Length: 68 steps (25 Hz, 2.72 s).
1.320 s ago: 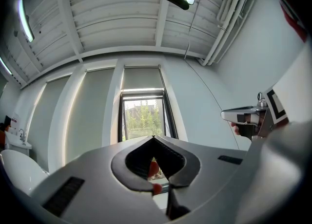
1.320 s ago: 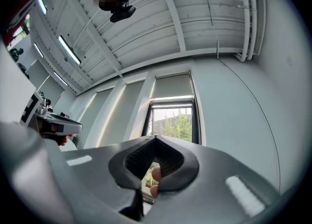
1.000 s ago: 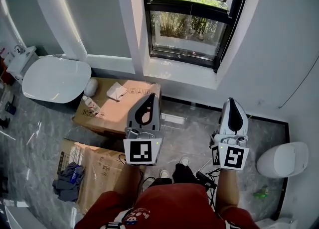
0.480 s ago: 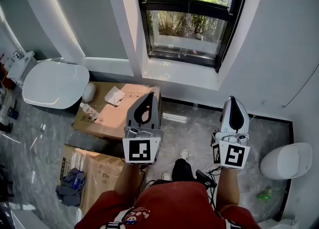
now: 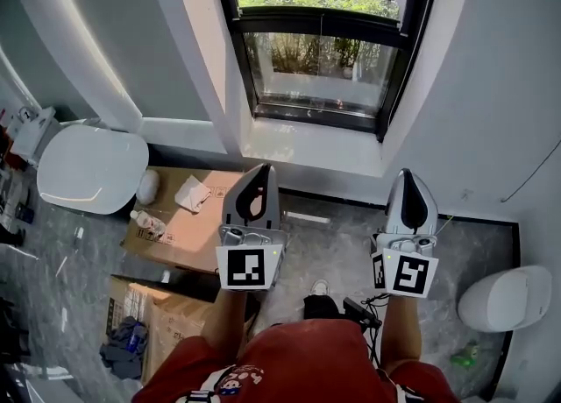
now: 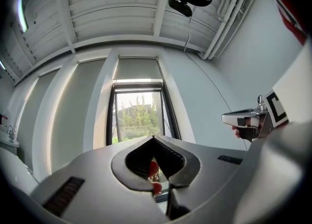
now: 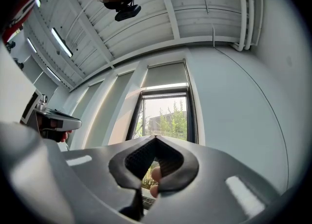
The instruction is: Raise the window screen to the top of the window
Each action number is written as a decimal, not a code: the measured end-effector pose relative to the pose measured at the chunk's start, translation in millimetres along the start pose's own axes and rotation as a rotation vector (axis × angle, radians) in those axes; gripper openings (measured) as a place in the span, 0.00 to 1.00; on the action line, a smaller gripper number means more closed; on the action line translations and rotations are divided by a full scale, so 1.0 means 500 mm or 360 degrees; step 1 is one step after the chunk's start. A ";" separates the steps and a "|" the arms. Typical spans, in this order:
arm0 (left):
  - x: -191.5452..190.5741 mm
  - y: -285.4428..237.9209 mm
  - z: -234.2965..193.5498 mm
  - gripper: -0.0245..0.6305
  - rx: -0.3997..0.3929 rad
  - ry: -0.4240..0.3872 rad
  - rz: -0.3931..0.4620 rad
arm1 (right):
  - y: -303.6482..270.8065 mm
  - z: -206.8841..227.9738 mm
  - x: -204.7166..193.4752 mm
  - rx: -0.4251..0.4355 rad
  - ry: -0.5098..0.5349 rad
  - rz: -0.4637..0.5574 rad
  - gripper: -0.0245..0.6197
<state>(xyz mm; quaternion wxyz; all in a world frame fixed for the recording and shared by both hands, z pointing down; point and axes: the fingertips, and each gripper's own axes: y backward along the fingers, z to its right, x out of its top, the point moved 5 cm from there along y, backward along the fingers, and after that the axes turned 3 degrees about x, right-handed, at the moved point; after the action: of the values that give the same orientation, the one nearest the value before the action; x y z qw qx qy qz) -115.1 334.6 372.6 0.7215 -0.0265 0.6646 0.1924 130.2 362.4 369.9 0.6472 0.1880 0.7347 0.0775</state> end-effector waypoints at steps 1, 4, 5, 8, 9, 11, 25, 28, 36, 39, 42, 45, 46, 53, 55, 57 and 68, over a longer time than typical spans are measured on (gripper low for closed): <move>-0.002 -0.017 0.004 0.04 0.0000 -0.0002 0.0000 | -0.014 0.010 -0.007 0.0001 -0.0004 -0.0002 0.05; -0.009 -0.069 0.012 0.04 0.0006 -0.0021 -0.0001 | -0.054 0.039 -0.028 0.0005 -0.0014 -0.0009 0.05; -0.009 -0.087 0.014 0.04 0.0010 -0.0033 0.0009 | -0.067 0.049 -0.034 0.0007 -0.0017 -0.0007 0.05; -0.013 -0.134 0.027 0.04 0.0013 -0.0038 0.0026 | -0.102 0.080 -0.051 0.0012 -0.0023 0.0002 0.05; -0.015 -0.149 0.032 0.04 0.0016 -0.0033 0.0019 | -0.113 0.090 -0.057 0.0013 -0.0025 0.0003 0.05; -0.019 -0.178 0.040 0.05 0.0024 -0.0043 0.0023 | -0.135 0.109 -0.068 0.0018 -0.0028 0.0006 0.05; -0.034 -0.258 0.064 0.05 0.0104 -0.0071 0.0021 | -0.208 0.170 -0.109 0.0065 -0.0057 0.0021 0.05; -0.054 -0.268 0.061 0.05 0.0107 -0.0057 -0.0022 | -0.220 0.169 -0.128 0.0073 -0.0061 -0.0002 0.05; -0.099 -0.335 0.020 0.05 0.0109 -0.0017 -0.0009 | -0.292 0.157 -0.172 0.0069 -0.0047 -0.0009 0.05; -0.106 -0.371 -0.002 0.05 0.0111 -0.0010 0.0015 | -0.328 0.154 -0.182 0.0073 -0.0028 -0.0013 0.05; -0.118 -0.412 -0.031 0.05 0.0114 0.0004 0.0005 | -0.379 0.148 -0.192 0.0073 -0.0022 -0.0010 0.05; -0.128 -0.453 -0.061 0.05 0.0112 0.0012 -0.0001 | -0.429 0.137 -0.204 0.0075 -0.0016 -0.0016 0.05; -0.131 -0.467 -0.073 0.05 0.0110 0.0011 -0.0002 | -0.446 0.132 -0.209 0.0075 -0.0016 -0.0022 0.05; -0.163 -0.554 -0.164 0.05 0.0106 0.0030 -0.0011 | -0.567 0.088 -0.239 0.0082 0.0017 -0.0042 0.05; -0.169 -0.577 -0.192 0.05 0.0104 0.0045 -0.0005 | -0.599 0.075 -0.244 0.0079 0.0031 -0.0048 0.05; -0.175 -0.603 -0.219 0.05 0.0092 0.0041 -0.0002 | -0.632 0.064 -0.245 0.0071 0.0042 -0.0048 0.05; -0.220 -0.732 -0.311 0.05 -0.0008 0.0131 0.0006 | -0.740 0.041 -0.278 -0.0056 0.0123 -0.0094 0.05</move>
<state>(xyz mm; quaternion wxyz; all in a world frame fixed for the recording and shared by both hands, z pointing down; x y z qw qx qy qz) -152.9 -76.1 381.5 0.6932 -0.0351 0.6932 0.1942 97.8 -32.0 362.6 0.6236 0.1518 0.7629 0.0783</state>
